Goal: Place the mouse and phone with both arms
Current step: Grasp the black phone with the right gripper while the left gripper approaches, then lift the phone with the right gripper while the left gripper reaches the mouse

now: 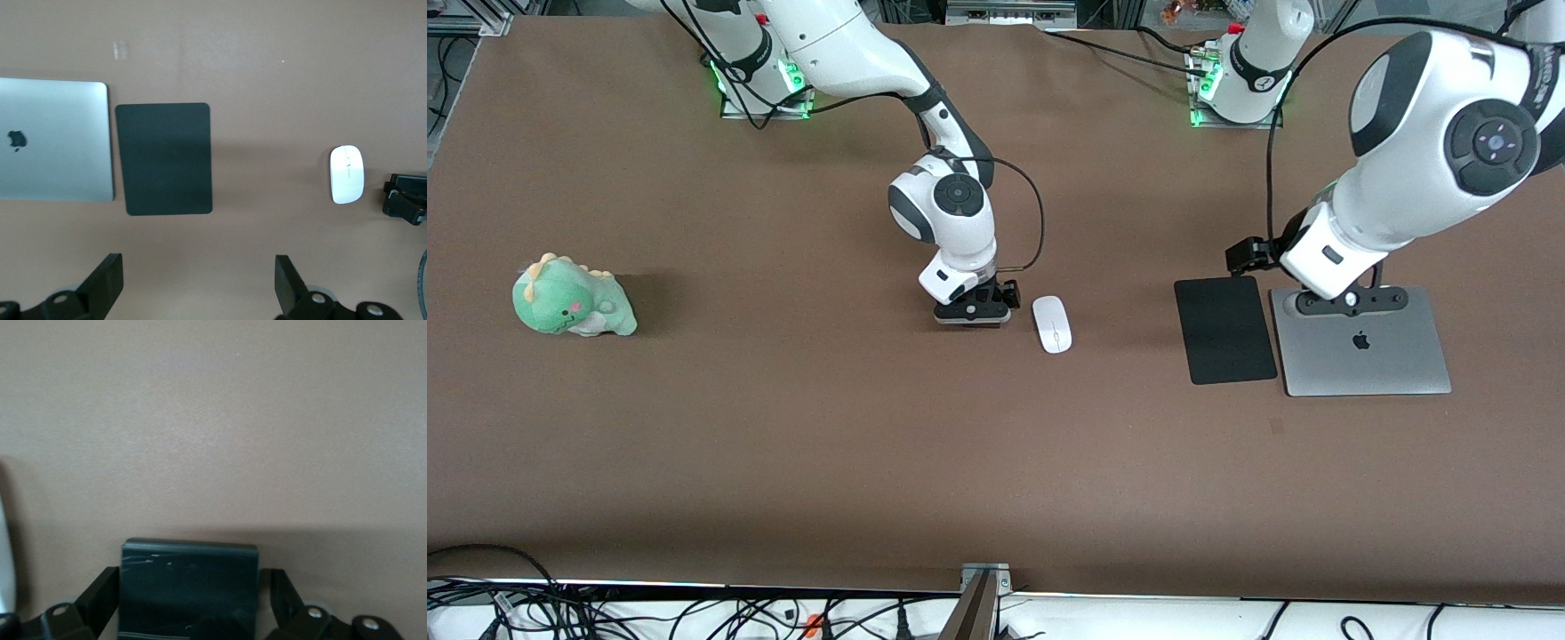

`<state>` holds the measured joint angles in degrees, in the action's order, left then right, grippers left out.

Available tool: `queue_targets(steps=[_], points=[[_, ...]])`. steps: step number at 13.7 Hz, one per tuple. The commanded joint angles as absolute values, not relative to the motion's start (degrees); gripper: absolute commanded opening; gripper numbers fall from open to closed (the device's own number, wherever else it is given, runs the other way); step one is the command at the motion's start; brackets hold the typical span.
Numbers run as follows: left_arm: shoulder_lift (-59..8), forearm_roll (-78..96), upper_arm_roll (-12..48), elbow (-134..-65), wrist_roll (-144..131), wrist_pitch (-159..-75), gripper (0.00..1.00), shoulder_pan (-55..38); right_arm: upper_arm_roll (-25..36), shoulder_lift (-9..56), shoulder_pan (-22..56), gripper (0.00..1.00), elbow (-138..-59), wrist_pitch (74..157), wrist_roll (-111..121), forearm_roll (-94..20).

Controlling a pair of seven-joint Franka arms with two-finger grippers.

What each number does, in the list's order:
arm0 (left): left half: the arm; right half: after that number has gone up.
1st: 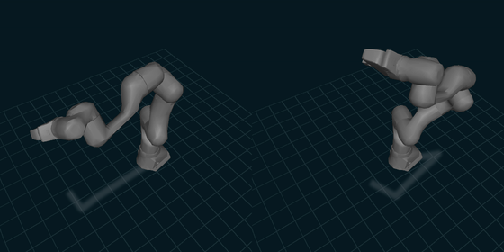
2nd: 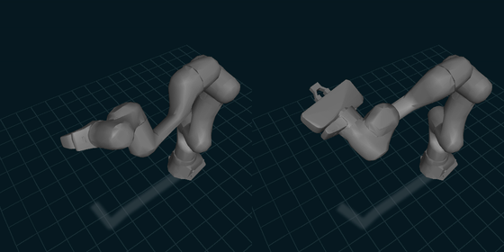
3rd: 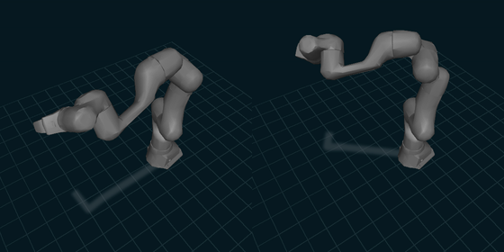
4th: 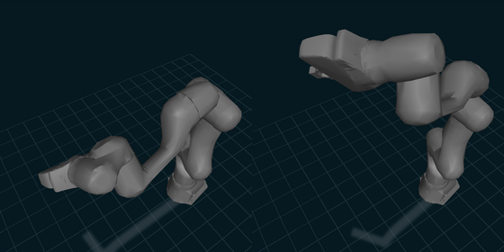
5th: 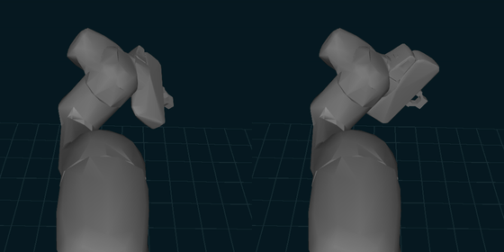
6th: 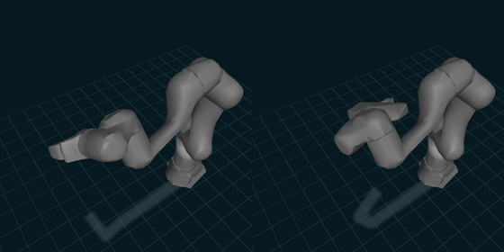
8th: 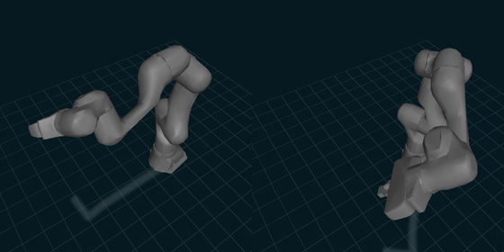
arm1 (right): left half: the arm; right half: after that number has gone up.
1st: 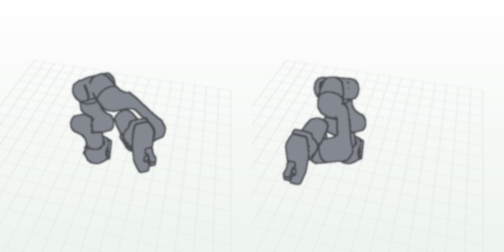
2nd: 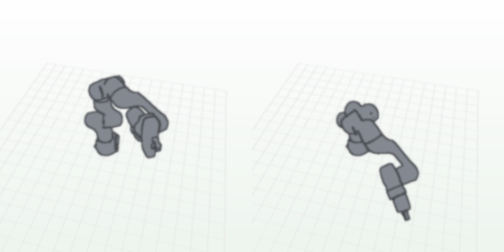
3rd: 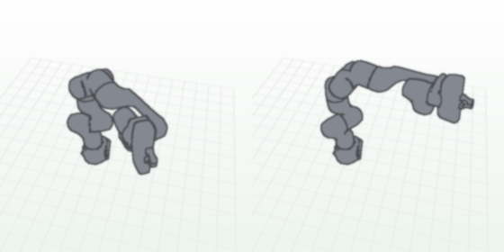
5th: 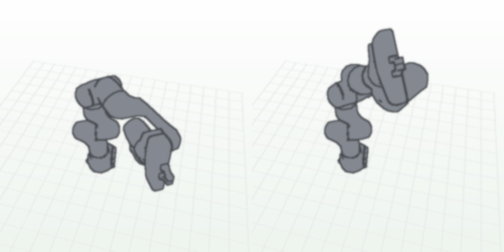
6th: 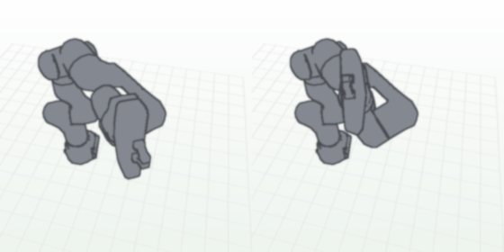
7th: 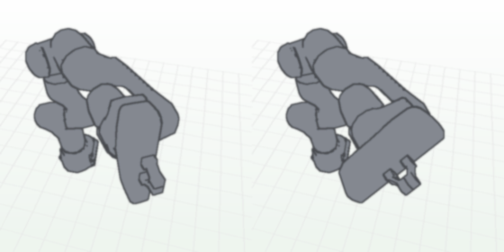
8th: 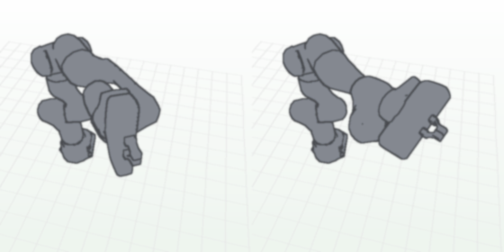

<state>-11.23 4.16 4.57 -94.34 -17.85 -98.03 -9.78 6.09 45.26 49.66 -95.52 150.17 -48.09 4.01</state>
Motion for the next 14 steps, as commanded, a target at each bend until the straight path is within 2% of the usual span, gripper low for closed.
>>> queue_targets(steps=[1,3,5,8,11,14], points=[[-12.9,5.2,5.2,-93.8,-17.1,-100.4,1.0,-10.7,6.7,46.7,49.8,0.96,-95.0,151.1,-48.3,5.1],[-14.0,5.0,6.5,-94.0,-16.8,-102.7,1.0,-10.8,6.6,46.7,49.8,0.91,-95.1,151.0,-48.3,5.1],[-15.3,4.7,8.2,-94.0,-15.5,-104.6,1.0,-10.8,6.6,46.6,49.9,0.79,-95.0,151.0,-48.2,5.1],[-16.5,4.5,8.7,-94.1,-12.0,-106.5,1.0,-10.8,6.6,46.4,49.9,0.55,-94.7,150.6,-47.6,5.0],[-16.8,4.5,8.7,-94.1,-9.5,-106.7,1.0,-10.8,6.6,45.8,49.1,0.46,-93.8,148.2,-47.0,4.7],[-17.5,4.7,8.8,-94.1,-9.5,-107.0,1.0,-10.8,6.6,45.7,48.0,0.41,-88.4,138.3,-45.2,4.4]])
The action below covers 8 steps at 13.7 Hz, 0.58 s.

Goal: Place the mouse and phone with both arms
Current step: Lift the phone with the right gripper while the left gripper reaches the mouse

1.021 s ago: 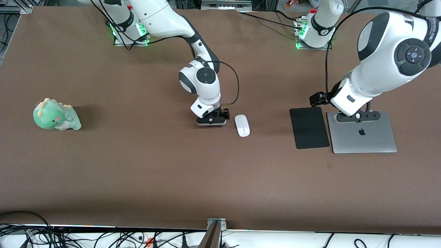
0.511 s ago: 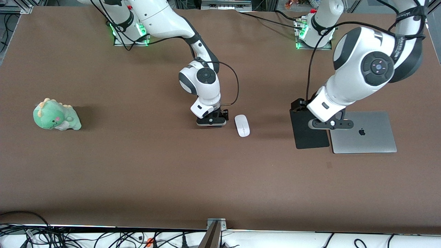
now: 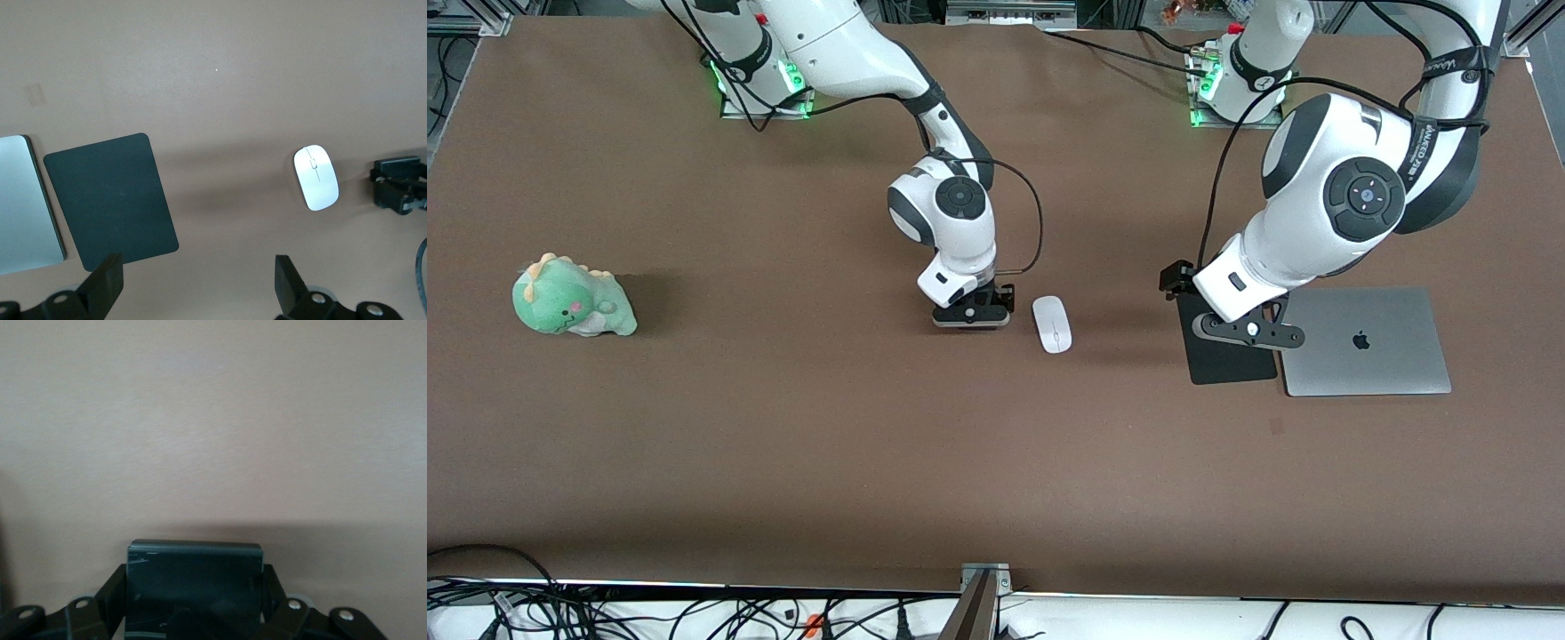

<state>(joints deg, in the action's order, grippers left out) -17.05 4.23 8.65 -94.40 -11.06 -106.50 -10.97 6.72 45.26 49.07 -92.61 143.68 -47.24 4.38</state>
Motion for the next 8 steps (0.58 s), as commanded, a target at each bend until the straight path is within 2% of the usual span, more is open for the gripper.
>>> queue_targets(steps=[1,6,8], points=[[-17.7,4.8,8.8,-94.2,-9.4,-107.0,1.0,-10.7,6.5,45.7,47.0,0.4,-87.2,136.1,-43.6,4.1],[-19.2,5.7,9.3,-93.8,-10.3,-107.0,1.0,-10.9,6.2,43.8,41.8,0.37,-86.0,131.3,-31.9,0.6],[-20.4,7.2,9.8,-93.9,-10.4,-109.5,1.0,-10.9,6.3,42.5,37.9,0.37,-86.0,129.9,-24.1,-1.7]])
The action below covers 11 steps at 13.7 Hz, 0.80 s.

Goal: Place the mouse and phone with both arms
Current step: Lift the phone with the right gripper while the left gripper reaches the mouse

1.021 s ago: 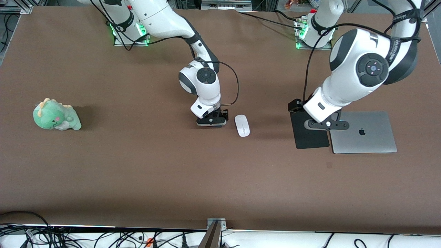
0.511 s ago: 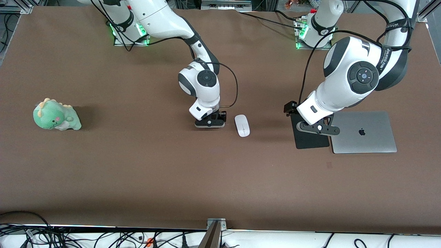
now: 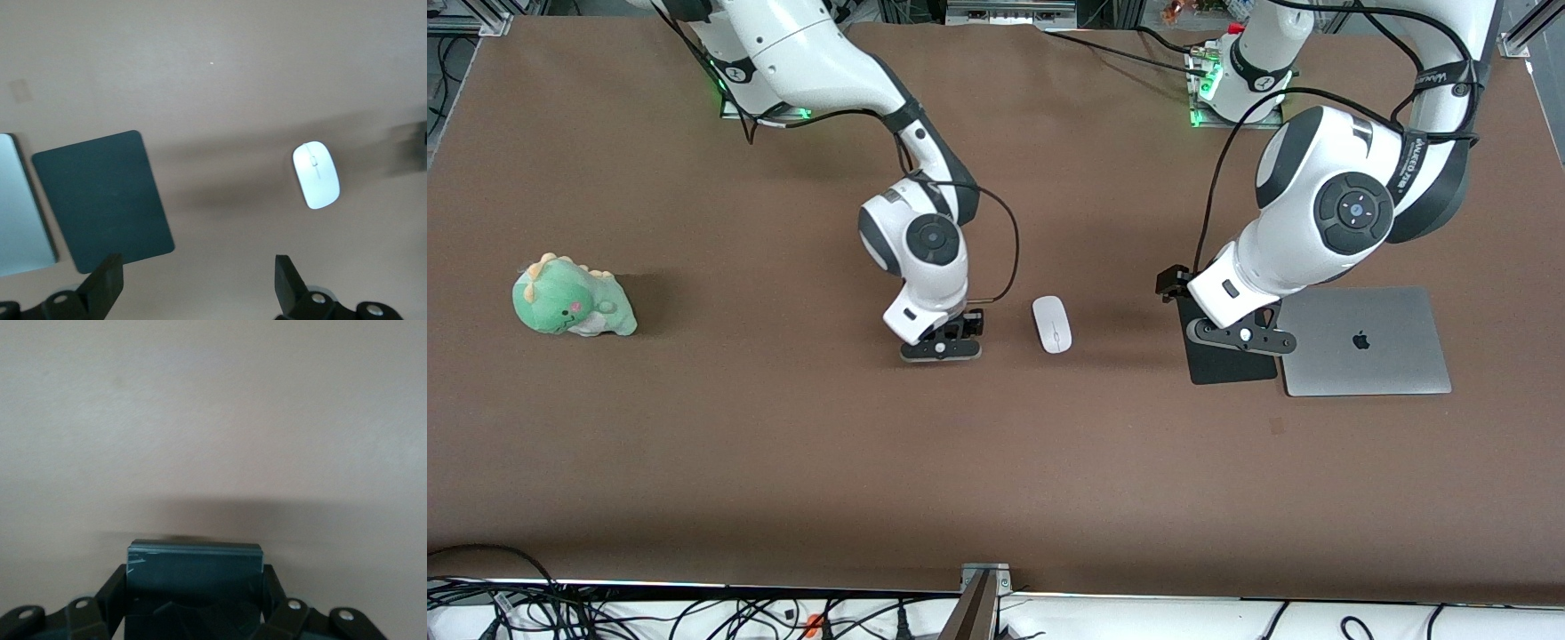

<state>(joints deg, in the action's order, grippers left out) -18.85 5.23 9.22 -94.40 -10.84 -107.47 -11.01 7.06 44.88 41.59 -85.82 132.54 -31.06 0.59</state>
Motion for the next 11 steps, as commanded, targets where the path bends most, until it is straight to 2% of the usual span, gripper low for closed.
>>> queue_targets(steps=[1,6,9,11], points=[[-21.4,7.3,9.9,-93.8,-10.5,-110.3,1.0,-10.9,6.4,42.0,35.4,0.37,-86.0,128.6,-21.0,-1.8],[-27.0,9.2,10.6,-94.1,-18.0,-119.2,1.0,-15.0,6.6,37.6,25.2,0.37,-87.4,124.6,-7.9,-2.2],[-29.8,9.1,10.5,-94.6,-25.2,-123.7,1.0,-18.1,6.6,34.9,19.4,0.37,-92.5,126.2,-4.1,-2.3],[-32.0,8.7,10.5,-94.7,-30.2,-126.1,1.0,-20.6,6.7,31.5,16.6,0.37,-100.4,131.8,-1.8,-2.3]])
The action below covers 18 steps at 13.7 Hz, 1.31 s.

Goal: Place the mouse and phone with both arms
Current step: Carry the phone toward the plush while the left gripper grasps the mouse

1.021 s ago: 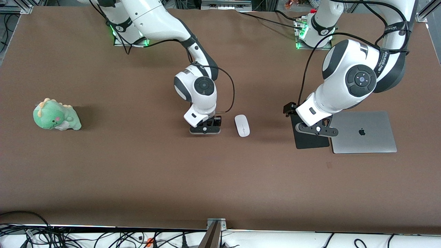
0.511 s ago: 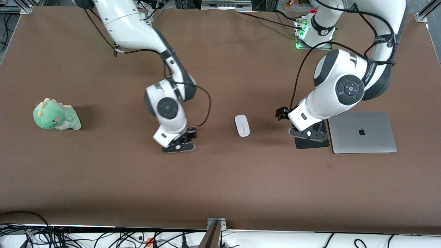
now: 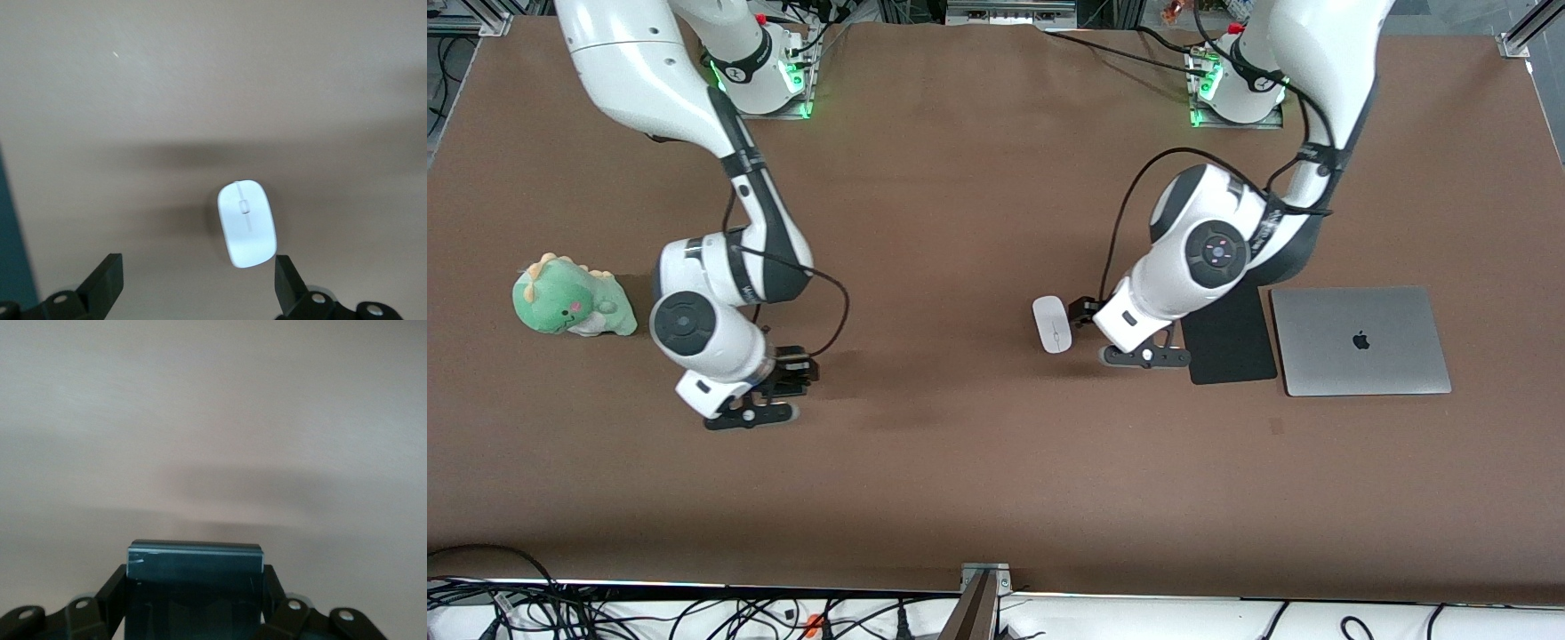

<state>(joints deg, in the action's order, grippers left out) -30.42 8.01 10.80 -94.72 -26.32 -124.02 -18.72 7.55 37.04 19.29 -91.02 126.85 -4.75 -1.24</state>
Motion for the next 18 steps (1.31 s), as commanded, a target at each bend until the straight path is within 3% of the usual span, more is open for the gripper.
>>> queue_targets(steps=[1,7,13,18], points=[[-33.2,8.5,10.5,-94.7,-32.8,-127.2,1.0,-21.7,6.8,29.6,15.7,0.37,-105.0,135.8,-0.5,-2.3],[-38.3,4.8,10.1,-94.7,-43.1,-131.5,1.0,-27.2,11.2,22.9,12.0,0.37,-125.6,155.1,9.2,-2.3],[-39.9,2.7,10.4,-98.2,-43.9,-135.3,1.0,-27.2,11.2,23.9,8.2,0.37,-131.2,164.9,10.7,-2.3],[-40.5,2.7,10.3,-97.6,-46.1,-135.7,1.0,-28.4,11.1,24.9,5.2,0.4,-131.7,166.5,13.5,-2.3]])
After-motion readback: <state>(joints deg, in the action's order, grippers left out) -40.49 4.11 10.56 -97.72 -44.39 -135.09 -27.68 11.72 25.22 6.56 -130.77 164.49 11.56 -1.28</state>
